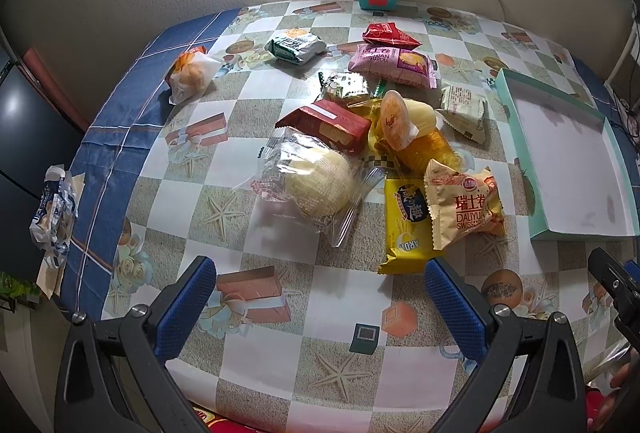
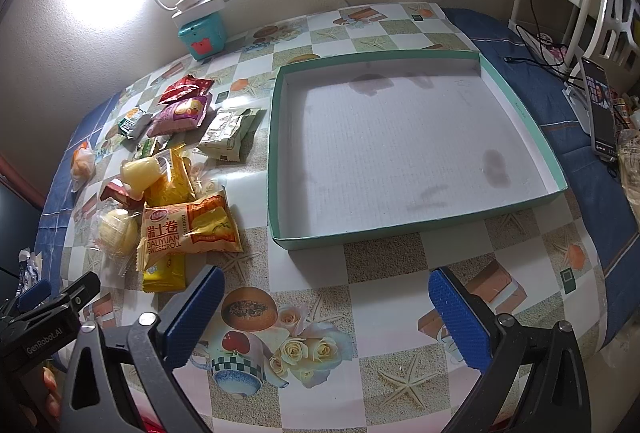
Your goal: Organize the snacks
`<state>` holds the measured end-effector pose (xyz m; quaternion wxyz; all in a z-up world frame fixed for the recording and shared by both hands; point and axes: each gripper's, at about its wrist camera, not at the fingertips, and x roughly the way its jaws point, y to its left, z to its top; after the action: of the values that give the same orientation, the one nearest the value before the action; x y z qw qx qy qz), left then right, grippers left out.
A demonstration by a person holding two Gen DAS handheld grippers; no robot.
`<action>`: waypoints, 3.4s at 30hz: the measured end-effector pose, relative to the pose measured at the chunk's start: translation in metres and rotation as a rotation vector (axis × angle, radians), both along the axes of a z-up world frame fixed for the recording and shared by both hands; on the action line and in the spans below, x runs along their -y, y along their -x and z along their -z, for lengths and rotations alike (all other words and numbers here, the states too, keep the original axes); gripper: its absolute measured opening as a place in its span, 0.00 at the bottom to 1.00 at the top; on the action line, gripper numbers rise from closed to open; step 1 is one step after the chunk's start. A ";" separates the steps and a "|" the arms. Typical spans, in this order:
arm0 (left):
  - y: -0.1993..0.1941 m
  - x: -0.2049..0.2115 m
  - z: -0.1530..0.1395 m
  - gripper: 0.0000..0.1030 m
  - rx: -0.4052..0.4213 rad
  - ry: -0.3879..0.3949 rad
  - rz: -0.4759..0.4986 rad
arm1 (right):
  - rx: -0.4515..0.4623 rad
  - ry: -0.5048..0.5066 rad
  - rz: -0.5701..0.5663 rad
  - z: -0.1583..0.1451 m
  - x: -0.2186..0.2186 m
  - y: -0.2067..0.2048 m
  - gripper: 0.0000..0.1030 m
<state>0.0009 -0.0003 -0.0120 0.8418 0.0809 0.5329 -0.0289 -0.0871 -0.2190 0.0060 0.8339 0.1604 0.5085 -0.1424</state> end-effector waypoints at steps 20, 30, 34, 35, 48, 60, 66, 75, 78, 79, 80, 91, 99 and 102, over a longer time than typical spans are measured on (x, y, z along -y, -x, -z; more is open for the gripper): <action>-0.003 0.000 -0.002 1.00 -0.009 0.027 0.003 | -0.005 0.004 0.000 0.002 0.000 0.000 1.00; -0.046 -0.028 -0.042 1.00 0.037 0.173 -0.172 | 0.039 0.006 -0.034 -0.025 -0.011 -0.034 1.00; -0.069 -0.037 -0.041 1.00 0.021 0.240 -0.281 | 0.033 -0.051 -0.079 -0.022 -0.030 -0.053 1.00; -0.073 -0.038 -0.037 1.00 0.014 0.254 -0.303 | 0.024 -0.081 -0.088 -0.019 -0.035 -0.061 1.00; -0.114 -0.052 0.034 1.00 -0.135 0.237 -0.424 | -0.152 -0.200 -0.223 0.046 -0.081 -0.127 1.00; -0.129 -0.058 0.075 1.00 -0.231 0.246 -0.487 | -0.245 -0.200 -0.236 0.083 -0.089 -0.138 1.00; -0.126 -0.055 0.078 0.86 -0.245 0.285 -0.484 | -0.239 -0.197 -0.242 0.087 -0.093 -0.136 0.95; -0.120 -0.044 0.081 0.73 -0.246 0.323 -0.490 | -0.216 -0.208 -0.241 0.078 -0.089 -0.131 0.84; -0.119 -0.044 0.079 0.70 -0.244 0.340 -0.494 | -0.211 -0.210 -0.240 0.077 -0.087 -0.133 0.83; -0.119 -0.045 0.078 0.69 -0.244 0.343 -0.494 | -0.210 -0.212 -0.239 0.077 -0.087 -0.134 0.83; -0.118 -0.046 0.077 0.69 -0.244 0.343 -0.496 | -0.209 -0.213 -0.239 0.076 -0.086 -0.134 0.82; -0.108 -0.070 0.058 0.64 -0.216 0.377 -0.547 | -0.175 -0.220 -0.231 0.061 -0.080 -0.127 0.81; -0.095 -0.076 0.027 0.64 -0.112 0.379 -0.560 | -0.117 -0.234 -0.201 0.038 -0.068 -0.120 0.81; -0.093 -0.071 0.008 0.64 -0.054 0.388 -0.527 | -0.083 -0.233 -0.172 0.026 -0.056 -0.118 0.81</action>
<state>0.0936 0.0705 -0.0204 0.8055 -0.2224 0.5423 0.0870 0.0310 -0.1634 -0.0204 0.7970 0.2061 0.5675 -0.0171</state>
